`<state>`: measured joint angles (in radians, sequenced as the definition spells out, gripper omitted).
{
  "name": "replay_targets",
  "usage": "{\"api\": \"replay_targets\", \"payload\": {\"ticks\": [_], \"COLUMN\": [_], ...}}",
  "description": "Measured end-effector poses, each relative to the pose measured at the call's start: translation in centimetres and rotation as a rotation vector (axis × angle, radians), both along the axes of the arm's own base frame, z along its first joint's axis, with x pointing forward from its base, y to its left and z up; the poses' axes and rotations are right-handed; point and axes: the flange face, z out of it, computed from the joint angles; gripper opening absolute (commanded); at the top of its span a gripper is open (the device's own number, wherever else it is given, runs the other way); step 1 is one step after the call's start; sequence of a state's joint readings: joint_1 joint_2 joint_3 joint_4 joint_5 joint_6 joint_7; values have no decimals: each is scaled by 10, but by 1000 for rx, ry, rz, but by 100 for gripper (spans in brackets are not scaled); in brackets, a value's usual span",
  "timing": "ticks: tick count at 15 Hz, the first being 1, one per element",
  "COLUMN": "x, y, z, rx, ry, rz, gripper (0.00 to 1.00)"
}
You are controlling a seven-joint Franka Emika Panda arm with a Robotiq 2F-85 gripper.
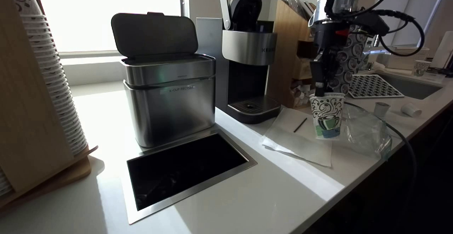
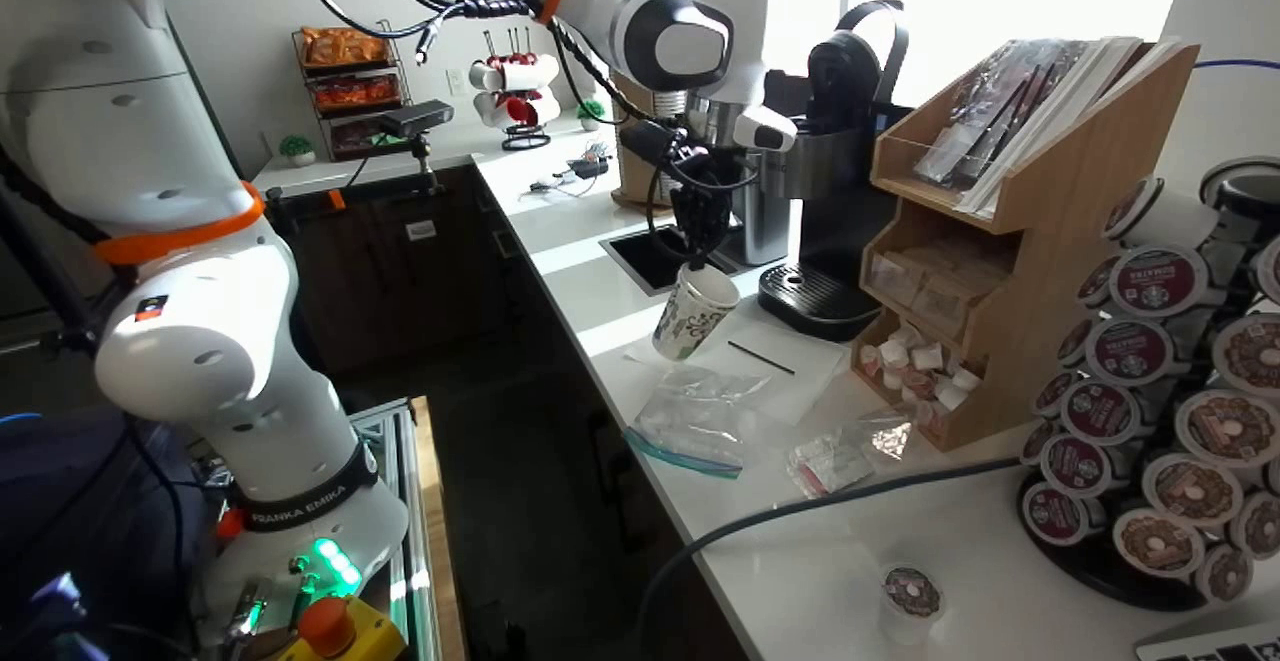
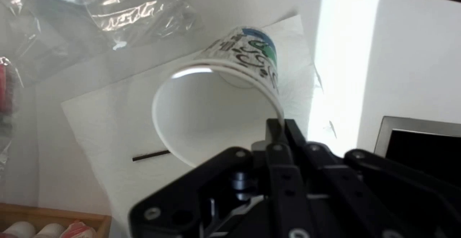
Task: Turn the cups around
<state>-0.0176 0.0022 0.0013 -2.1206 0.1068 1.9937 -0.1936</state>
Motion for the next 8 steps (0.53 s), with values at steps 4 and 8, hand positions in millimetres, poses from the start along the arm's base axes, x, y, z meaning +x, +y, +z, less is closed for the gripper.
{"api": "replay_targets", "payload": {"ticks": [4,8], "x": [5,4], "y": [8,10], "z": [3,0], "rx": [-61,-84], "ry": [-60,-86], "rz": [-6,-24], "gripper": [10,49]}}
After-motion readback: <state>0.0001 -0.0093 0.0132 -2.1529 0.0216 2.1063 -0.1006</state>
